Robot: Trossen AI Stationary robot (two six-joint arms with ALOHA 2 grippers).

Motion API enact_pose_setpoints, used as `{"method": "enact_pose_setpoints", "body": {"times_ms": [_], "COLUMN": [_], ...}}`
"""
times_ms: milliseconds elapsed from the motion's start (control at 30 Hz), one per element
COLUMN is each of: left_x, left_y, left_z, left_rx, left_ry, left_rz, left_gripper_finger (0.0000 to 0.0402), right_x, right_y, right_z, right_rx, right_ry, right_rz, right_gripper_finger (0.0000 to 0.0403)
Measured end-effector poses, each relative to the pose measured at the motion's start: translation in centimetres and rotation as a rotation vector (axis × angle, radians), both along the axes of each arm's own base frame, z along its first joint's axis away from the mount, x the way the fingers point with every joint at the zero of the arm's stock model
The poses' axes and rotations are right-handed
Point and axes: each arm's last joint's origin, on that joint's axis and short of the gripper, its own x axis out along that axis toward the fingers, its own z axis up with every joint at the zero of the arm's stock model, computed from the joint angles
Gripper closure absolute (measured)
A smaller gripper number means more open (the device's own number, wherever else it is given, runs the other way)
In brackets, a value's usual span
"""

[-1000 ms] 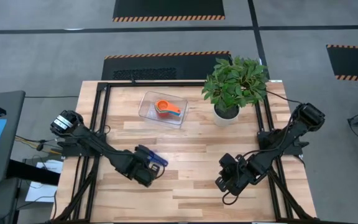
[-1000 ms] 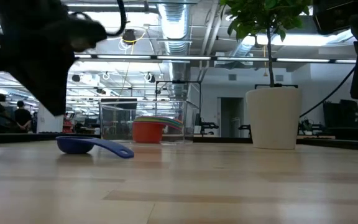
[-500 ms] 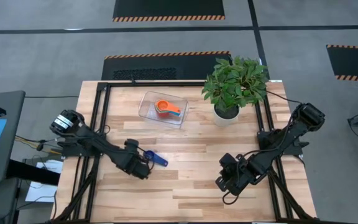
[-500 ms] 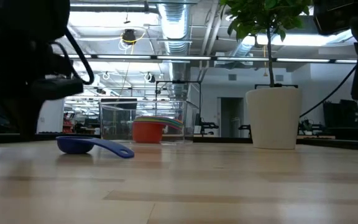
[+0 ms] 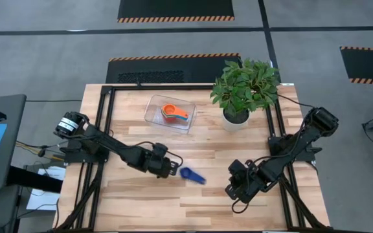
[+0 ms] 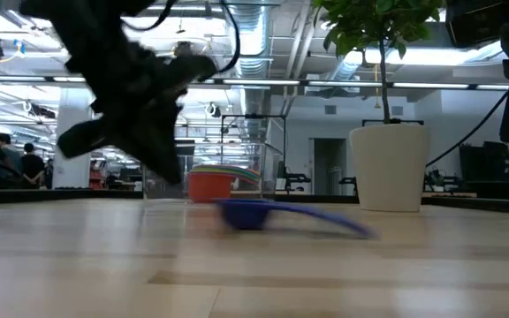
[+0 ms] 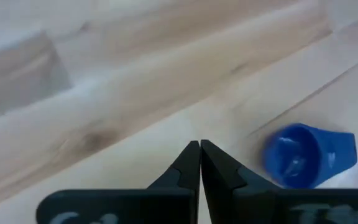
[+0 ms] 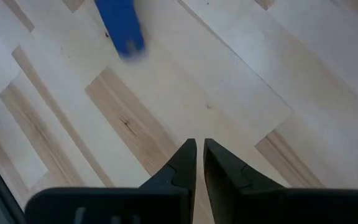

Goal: Nest measuring cups in basket
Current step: Stack the dark blue measuring cup on top of the orange measuring cup in the transparent bin

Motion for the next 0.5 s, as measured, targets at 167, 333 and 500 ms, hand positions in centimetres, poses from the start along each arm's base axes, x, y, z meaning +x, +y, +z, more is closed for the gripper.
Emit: {"method": "enact_pose_setpoints", "body": {"times_ms": [167, 333, 500], "left_x": [0.7, -0.4, -1.7], "left_y": [-0.5, -1.1, -2.5], "left_z": [2.5, 4.1, 5.2], "left_rx": [0.059, 0.049, 0.007], "left_ry": [0.068, 0.258, 0.412], "left_rz": [-0.041, -0.114, -0.212], "left_gripper_finger": [0.0401, 0.0401, 0.0401], "right_x": [0.0, -0.2, 0.7], "right_y": [0.2, 0.3, 0.4], "right_z": [0.0, 0.0, 0.3], "right_rx": [0.007, 0.005, -0.029], "right_ry": [-0.008, -0.008, -0.092], "right_rz": [0.007, 0.014, 0.055], "right_gripper_finger": [0.0346, 0.0346, 0.0346]}}
